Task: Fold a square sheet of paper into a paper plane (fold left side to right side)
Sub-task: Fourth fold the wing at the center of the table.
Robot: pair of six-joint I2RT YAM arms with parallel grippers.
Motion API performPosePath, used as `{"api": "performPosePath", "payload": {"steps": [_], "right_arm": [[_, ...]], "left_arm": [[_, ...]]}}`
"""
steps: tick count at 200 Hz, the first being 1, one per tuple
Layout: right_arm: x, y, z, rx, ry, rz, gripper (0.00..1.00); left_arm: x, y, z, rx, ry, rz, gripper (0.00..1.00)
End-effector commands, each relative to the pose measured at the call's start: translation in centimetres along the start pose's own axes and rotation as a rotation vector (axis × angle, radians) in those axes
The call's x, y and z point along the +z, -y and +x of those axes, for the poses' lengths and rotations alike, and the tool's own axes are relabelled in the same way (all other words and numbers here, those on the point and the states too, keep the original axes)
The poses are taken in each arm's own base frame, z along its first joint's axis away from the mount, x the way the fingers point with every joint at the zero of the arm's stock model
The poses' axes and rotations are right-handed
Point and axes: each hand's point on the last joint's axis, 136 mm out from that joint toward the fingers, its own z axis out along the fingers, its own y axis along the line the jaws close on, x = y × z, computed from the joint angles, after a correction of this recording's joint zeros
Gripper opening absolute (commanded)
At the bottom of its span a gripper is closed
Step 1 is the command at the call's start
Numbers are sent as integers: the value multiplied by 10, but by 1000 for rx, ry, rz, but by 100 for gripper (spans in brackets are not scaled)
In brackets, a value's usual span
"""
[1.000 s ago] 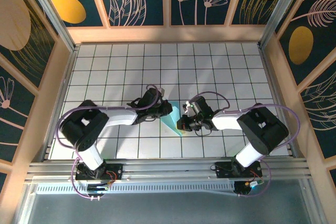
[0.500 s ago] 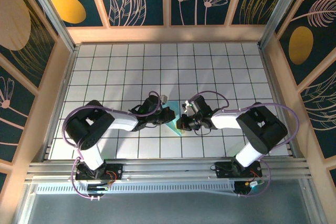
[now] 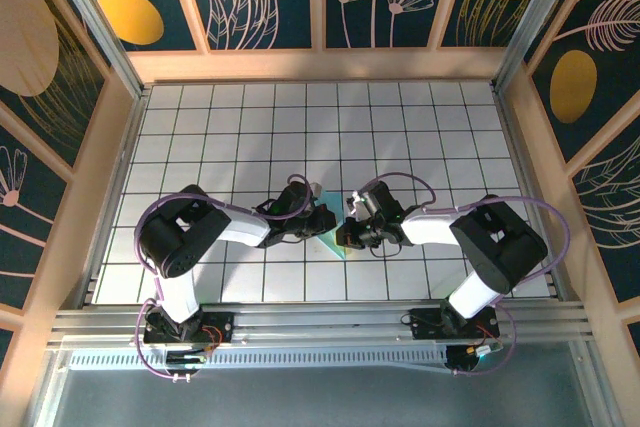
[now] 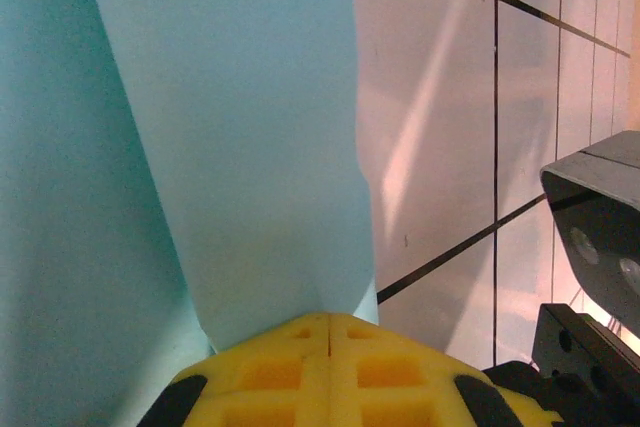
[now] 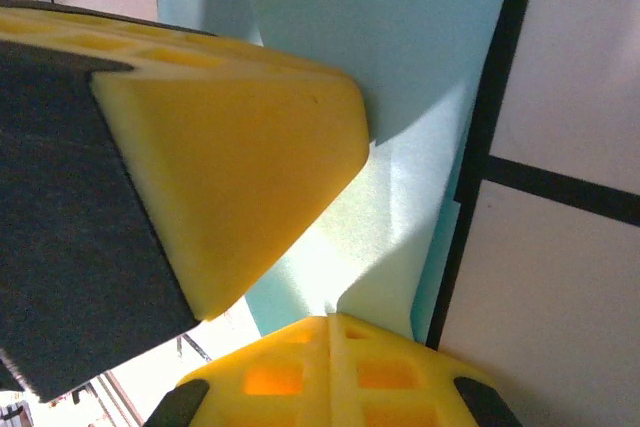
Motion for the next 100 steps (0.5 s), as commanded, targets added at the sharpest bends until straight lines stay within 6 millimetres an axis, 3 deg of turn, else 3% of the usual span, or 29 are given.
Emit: {"api": "performPosePath", "payload": {"steps": [1, 39, 100], "right_arm": [[-1, 87, 49, 116, -118, 341, 0], [0, 89, 52, 112, -138, 346, 0], [1, 88, 53, 102, -154, 346, 0]], "left_arm": [[5, -32, -3, -26, 27, -130, 3], [4, -38, -14, -20, 48, -141, 3], [0, -38, -48, 5, 84, -130, 4]]}}
